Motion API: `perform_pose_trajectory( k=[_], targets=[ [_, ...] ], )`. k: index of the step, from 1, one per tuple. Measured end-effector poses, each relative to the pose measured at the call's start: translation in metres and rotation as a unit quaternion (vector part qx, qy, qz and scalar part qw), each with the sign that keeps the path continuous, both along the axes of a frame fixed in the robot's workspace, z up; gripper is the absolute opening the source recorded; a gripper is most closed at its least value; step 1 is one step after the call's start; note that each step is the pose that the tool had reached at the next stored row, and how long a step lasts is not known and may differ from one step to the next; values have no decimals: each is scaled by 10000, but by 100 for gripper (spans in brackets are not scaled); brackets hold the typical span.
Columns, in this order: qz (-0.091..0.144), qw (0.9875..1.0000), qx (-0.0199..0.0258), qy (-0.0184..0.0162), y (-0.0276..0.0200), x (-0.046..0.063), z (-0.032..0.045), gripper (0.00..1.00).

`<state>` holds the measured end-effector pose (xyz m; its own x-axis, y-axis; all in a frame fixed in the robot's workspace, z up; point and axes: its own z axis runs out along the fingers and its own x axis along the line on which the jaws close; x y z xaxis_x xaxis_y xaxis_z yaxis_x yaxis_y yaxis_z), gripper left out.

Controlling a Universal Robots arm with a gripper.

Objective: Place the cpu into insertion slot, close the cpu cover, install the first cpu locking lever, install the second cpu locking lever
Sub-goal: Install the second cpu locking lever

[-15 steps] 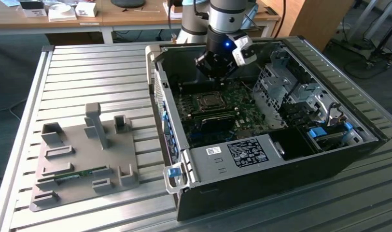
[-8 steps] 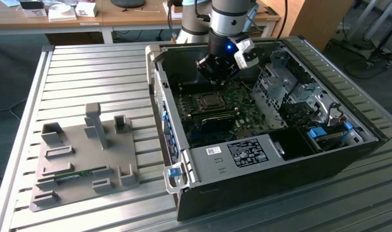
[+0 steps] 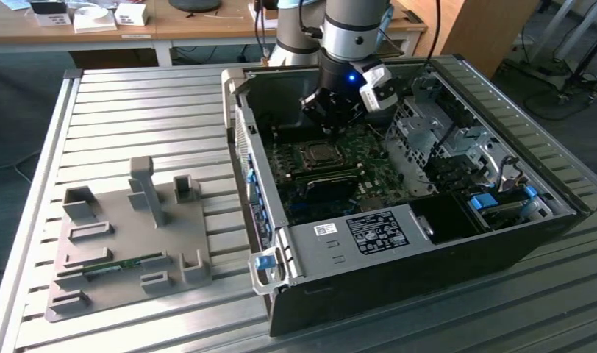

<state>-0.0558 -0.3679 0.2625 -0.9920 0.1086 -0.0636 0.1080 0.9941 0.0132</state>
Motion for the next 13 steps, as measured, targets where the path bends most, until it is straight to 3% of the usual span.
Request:
perform_pose_trajectory(
  k=[8,11,13],
  targets=[
    [0,10000,-1,2,-7,0,-5,11],
    [0,10000,0,53,-6,0,-13,11],
    [-1,10000,-2,65,-7,-1,-13,11]
  ],
)
